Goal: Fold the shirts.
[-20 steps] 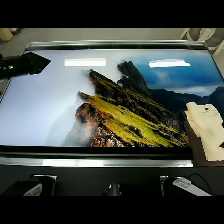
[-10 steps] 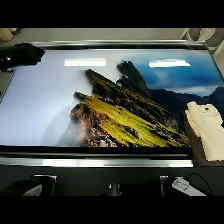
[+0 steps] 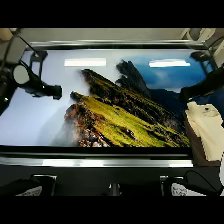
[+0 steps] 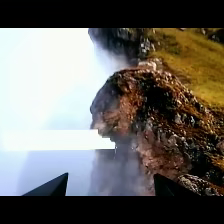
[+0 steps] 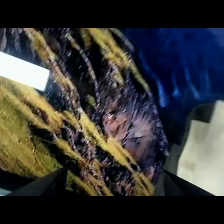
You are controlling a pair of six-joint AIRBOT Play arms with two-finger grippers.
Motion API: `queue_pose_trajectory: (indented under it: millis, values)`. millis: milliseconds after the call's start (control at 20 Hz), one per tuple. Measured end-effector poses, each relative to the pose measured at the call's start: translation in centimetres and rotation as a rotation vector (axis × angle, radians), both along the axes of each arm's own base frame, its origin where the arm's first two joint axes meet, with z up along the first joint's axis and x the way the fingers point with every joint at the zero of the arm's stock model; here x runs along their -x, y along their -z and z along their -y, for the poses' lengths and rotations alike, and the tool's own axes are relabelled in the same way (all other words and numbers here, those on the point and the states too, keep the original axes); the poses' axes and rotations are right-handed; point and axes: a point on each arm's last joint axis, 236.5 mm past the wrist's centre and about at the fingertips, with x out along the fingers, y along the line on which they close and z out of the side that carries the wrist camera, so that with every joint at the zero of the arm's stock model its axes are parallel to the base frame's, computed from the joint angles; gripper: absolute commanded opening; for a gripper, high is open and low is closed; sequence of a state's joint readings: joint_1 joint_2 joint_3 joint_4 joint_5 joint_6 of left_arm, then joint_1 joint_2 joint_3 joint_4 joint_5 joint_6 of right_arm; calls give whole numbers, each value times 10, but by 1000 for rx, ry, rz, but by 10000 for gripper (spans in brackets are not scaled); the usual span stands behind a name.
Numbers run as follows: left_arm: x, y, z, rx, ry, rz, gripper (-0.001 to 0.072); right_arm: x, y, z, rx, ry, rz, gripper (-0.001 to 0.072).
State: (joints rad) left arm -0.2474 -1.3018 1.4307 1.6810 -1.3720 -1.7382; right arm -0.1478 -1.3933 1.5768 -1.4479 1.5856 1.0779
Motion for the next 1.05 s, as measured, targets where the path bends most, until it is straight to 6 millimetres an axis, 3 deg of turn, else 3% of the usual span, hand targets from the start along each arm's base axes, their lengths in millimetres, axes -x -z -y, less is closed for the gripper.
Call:
queue_pose_trajectory:
  millis: [150, 300, 1050]
  values:
    - [12, 18, 3, 18, -9, -32, 639, 15, 21, -15, -3, -25, -80, 609]
    - [14, 24, 4, 25, -14, -36, 639, 24, 29, -21, -3, -32, -123, 609]
    - [17, 28, 5, 33, -19, -40, 639, 28, 33, -24, -4, -32, -144, 609]
